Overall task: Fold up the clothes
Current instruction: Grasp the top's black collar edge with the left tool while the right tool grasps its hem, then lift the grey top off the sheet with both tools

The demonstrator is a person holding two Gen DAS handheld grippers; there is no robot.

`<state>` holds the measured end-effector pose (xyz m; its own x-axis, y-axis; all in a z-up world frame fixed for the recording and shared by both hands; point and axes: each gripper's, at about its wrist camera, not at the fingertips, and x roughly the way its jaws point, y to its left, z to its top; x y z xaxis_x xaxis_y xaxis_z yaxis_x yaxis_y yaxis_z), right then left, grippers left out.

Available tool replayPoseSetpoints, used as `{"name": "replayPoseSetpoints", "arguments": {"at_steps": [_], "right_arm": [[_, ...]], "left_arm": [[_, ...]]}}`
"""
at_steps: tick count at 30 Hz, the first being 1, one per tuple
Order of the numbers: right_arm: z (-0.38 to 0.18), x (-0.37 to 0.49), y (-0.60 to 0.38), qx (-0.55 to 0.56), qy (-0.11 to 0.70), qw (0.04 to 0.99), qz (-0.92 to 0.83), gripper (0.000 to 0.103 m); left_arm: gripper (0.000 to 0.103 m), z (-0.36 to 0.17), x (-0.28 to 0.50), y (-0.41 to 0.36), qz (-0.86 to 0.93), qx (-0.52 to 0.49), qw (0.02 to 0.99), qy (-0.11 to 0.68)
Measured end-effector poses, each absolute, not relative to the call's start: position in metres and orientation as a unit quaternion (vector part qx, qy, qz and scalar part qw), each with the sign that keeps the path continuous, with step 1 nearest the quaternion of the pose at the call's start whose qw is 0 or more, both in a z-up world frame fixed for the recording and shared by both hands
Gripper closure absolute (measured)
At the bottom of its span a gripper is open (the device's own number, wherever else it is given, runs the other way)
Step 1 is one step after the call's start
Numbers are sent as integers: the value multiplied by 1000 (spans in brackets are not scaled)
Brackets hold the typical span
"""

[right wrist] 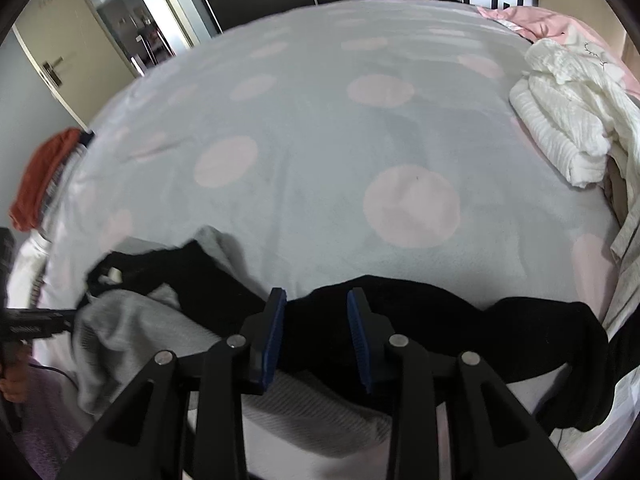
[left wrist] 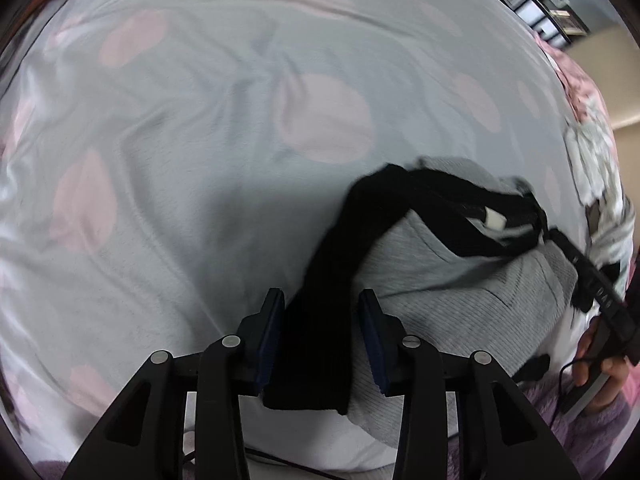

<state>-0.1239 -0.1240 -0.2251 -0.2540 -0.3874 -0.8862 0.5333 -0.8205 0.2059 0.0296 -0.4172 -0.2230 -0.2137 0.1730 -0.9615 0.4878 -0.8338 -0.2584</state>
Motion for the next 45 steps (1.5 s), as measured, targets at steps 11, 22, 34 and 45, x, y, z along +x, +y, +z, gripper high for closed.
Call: {"name": "replayPoseSetpoints", "arguments": {"at_steps": [11, 22, 34, 45], "right_arm": [[-232, -125, -122, 542, 71, 268, -793, 92], [-232, -121, -125, 547, 85, 264, -790, 87], [-179, -97, -114, 447, 90, 240, -857, 99], [-61, -61, -90, 307, 55, 203, -928, 100]], "left_arm": [[94, -224, 46, -420, -729, 608, 129, 288], [78, -238, 51, -402, -707, 642, 138, 262], [97, -175, 74, -381, -786, 558, 161, 213], [99, -12, 71, -398, -894, 394, 152, 147]]}}
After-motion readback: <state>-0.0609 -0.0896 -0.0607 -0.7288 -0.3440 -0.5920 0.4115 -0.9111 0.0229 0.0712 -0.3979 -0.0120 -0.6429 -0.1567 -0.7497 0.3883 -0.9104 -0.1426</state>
